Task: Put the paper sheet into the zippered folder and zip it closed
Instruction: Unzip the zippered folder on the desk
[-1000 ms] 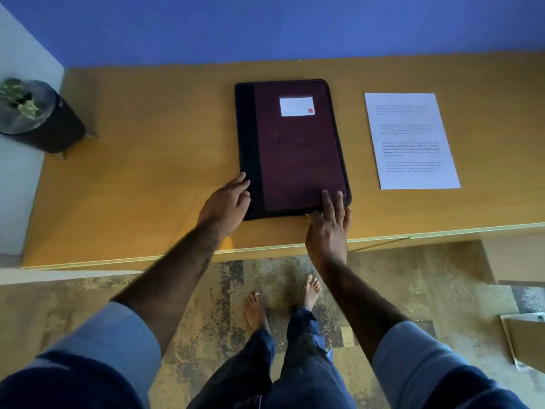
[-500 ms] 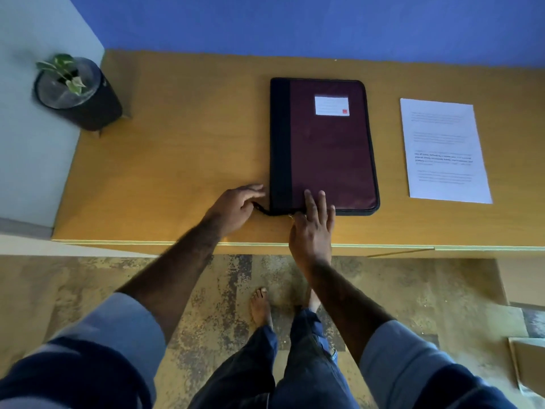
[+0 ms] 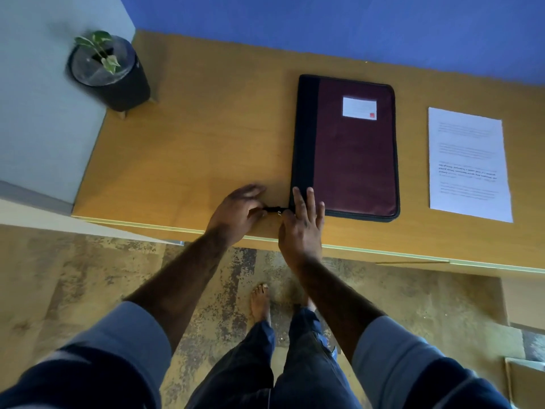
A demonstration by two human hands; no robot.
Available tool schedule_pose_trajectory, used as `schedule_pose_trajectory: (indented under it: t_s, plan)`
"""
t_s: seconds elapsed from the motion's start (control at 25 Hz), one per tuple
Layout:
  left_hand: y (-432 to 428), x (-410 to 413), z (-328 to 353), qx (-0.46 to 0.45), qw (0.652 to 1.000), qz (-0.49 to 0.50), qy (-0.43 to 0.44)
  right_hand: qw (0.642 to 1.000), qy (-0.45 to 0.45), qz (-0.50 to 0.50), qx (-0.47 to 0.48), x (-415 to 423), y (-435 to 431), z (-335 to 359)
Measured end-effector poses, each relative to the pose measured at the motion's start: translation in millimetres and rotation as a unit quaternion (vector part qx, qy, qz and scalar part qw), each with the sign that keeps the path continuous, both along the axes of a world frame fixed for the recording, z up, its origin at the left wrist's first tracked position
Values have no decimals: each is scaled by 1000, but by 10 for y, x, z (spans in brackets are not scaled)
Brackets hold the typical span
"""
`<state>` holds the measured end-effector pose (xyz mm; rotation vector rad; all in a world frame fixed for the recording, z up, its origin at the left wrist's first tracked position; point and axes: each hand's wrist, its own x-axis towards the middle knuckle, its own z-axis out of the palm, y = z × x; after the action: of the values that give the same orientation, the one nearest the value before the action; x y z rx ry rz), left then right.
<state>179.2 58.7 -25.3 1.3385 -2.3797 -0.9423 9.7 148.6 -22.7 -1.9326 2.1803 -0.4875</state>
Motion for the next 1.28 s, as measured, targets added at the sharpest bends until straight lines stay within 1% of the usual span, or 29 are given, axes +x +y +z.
schedule_pose_trajectory:
  t_s: [0.2,0.28,0.36,0.44,0.56,0.68,0.76,0.84,0.92,1.0,1.16,1.28]
  plan:
    - [13,24,28,-9,1000,-6,-16,1000,-7,14,13,-11,5,4]
    - [34,-9,62,-7,1000,1,-25,999,-4,30,14,-138,57,47]
    - [47,-97,153,2,999,22,-40,999,6,20,30,-380,96,136]
    - [4,-237,269,33,998,45,-41,998,7,-28,57,-710,86,256]
    - [-118,-549,436,116,992,36,-23,990,-13,-96,103,-1301,-5,447]
    - [-295,-919,538,176,982,61,6,985,-38,-108,130,-1783,-185,581]
    - [-413,-1160,566,207,973,96,24,980,-87,-130,123,-2022,-363,601]
    - [-512,-1322,573,226,964,136,32,965,-142,-176,134,-2197,-565,583]
    - [-569,-1422,559,221,961,166,24,945,-179,-221,158,-2355,-745,539]
    - [-606,-1486,543,210,961,181,16,932,-195,-254,170,-2464,-864,490]
    - [-562,-1681,530,191,965,178,2,919,-193,-286,192,-2597,-875,401]
    - [-559,-1808,547,197,965,171,-9,914,-209,-299,180,-2670,-834,357]
